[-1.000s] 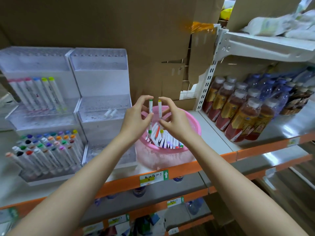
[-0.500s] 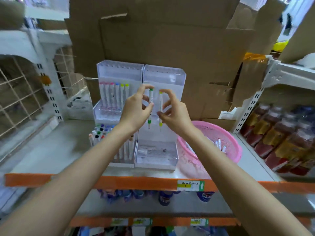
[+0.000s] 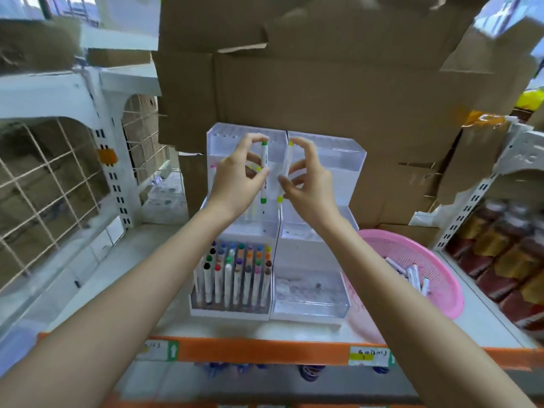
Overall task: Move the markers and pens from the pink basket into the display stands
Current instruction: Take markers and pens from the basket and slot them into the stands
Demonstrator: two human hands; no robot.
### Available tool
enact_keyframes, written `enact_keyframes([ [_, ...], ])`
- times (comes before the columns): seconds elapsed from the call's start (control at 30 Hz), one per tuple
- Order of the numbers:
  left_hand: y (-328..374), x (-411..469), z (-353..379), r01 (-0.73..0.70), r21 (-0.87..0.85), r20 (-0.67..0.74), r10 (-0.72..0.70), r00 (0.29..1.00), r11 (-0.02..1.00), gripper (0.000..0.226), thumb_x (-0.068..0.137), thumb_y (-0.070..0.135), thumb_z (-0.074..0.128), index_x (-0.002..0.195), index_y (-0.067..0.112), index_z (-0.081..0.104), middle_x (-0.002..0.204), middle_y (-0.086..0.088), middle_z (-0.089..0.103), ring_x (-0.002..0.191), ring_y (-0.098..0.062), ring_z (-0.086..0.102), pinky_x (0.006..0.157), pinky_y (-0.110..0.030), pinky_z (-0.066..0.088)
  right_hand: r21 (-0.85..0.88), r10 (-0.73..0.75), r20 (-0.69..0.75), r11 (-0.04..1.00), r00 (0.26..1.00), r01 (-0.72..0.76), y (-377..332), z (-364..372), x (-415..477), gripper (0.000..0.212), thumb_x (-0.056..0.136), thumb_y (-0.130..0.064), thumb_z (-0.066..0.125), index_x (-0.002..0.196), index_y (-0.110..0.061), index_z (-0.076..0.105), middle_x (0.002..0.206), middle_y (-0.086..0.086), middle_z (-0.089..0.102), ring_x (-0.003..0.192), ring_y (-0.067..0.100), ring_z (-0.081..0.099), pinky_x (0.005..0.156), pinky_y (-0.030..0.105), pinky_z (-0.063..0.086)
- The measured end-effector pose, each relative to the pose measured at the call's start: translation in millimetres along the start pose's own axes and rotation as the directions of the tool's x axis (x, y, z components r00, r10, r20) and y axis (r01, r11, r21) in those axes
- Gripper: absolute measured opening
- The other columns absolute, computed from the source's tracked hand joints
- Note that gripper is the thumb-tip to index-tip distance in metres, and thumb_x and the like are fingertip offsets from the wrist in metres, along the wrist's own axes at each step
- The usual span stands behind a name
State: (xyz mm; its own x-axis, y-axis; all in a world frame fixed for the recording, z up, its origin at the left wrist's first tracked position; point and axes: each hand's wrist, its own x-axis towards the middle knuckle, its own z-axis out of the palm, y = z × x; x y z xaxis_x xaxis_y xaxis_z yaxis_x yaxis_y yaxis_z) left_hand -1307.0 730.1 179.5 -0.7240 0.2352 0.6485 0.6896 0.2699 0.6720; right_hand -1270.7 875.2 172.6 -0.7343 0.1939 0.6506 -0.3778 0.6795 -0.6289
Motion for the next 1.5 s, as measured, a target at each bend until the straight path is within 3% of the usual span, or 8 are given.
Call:
enact_keyframes([
  [0.1,-10,10,2,-0.041,-0.016,0.022,0.041,0.999,0.999,0.040,0.087,0.011,0.067,0.121,0.025,0.051,0.087,0.010,0.055,0.072,-0.006,0.065,0.064,-0.011,0.050,-0.010,0.001,-0.048,1.000,0.999,-0.001,2,12,10,0.058,0.084,-0.006,0.068,0.134,-0.021,0.042,0.075,-0.002,0.054,0.064,0.020,0.062,0.063,0.036,0.055],
  [0.23,-21,19,8,-0.104,-0.025,0.039,0.105,0.994,0.994,0.042,0.086,0.008,0.068,0.122,0.023,0.052,0.092,0.009,0.056,0.079,-0.005,0.065,0.066,-0.006,0.047,-0.013,-0.017,-0.088,1.000,0.996,0.016,7,25,13,0.054,0.086,-0.007,0.066,0.133,-0.020,0.044,0.077,0.008,0.057,0.065,0.024,0.058,0.060,0.035,0.051],
  [0.37,-31,29,11,-0.132,-0.049,0.025,0.133,0.991,0.990,0.043,0.084,0.008,0.069,0.122,0.022,0.053,0.089,0.017,0.054,0.078,-0.003,0.064,0.068,-0.008,0.048,-0.041,-0.020,-0.111,0.999,0.994,0.016,15,32,19,0.053,0.086,-0.010,0.067,0.133,-0.021,0.045,0.075,0.007,0.056,0.063,0.024,0.058,0.060,0.037,0.051],
  [0.67,-46,33,15,-0.286,0.054,0.065,0.283,0.957,0.957,0.045,0.081,0.003,0.072,0.121,0.018,0.057,0.094,0.005,0.061,0.080,-0.003,0.061,0.072,-0.007,0.050,-0.027,-0.047,-0.156,0.999,0.987,0.043,28,42,19,0.057,0.083,-0.002,0.066,0.133,-0.018,0.045,0.078,0.003,0.057,0.065,0.016,0.062,0.059,0.033,0.053],
  [1.03,-50,36,14,-0.247,0.044,0.025,0.246,0.969,0.968,0.045,0.081,0.010,0.073,0.123,0.013,0.057,0.093,0.001,0.066,0.085,-0.004,0.062,0.079,-0.010,0.050,-0.028,-0.089,-0.184,0.996,0.979,0.086,35,43,17,0.056,0.084,-0.007,0.070,0.133,-0.018,0.045,0.077,0.002,0.055,0.065,0.012,0.060,0.058,0.021,0.052],
  [1.3,-52,35,15,-0.223,0.015,-0.002,0.223,0.975,0.975,0.044,0.080,0.012,0.074,0.121,0.013,0.058,0.091,0.006,0.064,0.084,-0.003,0.063,0.079,-0.010,0.051,-0.026,-0.092,-0.175,0.996,0.980,0.089,37,41,16,0.057,0.084,-0.006,0.070,0.133,-0.021,0.044,0.076,-0.002,0.054,0.066,0.012,0.061,0.060,0.022,0.053],
  [1.5,-58,30,18,-0.314,0.158,0.073,0.306,0.949,0.936,0.042,0.079,0.009,0.076,0.118,0.008,0.059,0.093,-0.005,0.068,0.086,-0.006,0.060,0.078,-0.012,0.046,-0.012,-0.085,-0.165,0.996,0.983,0.084,38,40,14,0.056,0.084,-0.004,0.069,0.132,-0.018,0.045,0.076,-0.001,0.055,0.067,0.014,0.063,0.060,0.024,0.054],
])
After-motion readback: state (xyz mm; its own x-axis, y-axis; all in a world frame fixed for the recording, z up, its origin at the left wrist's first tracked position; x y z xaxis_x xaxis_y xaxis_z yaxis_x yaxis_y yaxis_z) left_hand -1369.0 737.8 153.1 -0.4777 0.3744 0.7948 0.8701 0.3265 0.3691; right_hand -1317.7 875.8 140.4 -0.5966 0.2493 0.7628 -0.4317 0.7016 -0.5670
